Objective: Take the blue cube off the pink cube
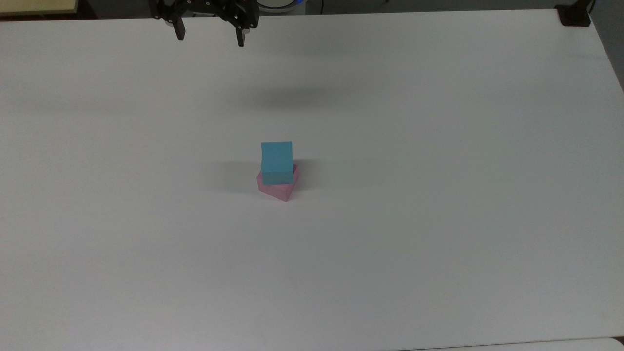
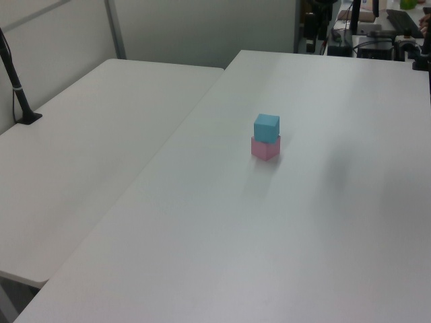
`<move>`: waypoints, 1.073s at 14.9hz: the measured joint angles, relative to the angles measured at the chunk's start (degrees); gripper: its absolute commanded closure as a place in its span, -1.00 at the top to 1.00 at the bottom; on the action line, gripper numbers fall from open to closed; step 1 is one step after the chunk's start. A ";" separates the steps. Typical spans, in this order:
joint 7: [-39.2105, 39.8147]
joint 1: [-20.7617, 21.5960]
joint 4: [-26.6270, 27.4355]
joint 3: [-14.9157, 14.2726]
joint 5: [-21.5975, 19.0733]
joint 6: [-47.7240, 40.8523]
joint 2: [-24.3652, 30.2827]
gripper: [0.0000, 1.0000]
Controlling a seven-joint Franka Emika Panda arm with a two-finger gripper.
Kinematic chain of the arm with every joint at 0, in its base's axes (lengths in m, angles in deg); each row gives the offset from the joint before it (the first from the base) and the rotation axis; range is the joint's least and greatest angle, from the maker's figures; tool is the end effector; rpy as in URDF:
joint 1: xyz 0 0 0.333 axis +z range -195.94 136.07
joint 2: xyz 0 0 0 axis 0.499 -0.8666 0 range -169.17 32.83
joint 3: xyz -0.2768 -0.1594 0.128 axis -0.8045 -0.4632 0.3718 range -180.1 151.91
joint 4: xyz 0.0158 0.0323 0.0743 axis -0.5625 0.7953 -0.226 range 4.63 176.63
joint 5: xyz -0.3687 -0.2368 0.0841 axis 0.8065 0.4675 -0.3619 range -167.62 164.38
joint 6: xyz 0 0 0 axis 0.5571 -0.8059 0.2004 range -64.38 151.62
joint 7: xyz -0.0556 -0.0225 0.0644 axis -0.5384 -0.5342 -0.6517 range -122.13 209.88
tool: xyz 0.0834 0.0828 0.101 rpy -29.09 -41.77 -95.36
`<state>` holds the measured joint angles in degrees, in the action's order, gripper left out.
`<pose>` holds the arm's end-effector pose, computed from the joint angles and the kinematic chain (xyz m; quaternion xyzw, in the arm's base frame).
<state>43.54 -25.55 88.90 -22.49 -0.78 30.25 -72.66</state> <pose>0.6399 -0.0439 0.5778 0.9992 -0.0373 0.0076 0.0132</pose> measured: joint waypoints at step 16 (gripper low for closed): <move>1.19 -0.21 0.69 0.74 -0.01 0.00 -0.55 1.00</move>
<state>44.73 -25.76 89.59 -21.75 -0.79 30.25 -73.21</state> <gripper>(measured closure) 0.000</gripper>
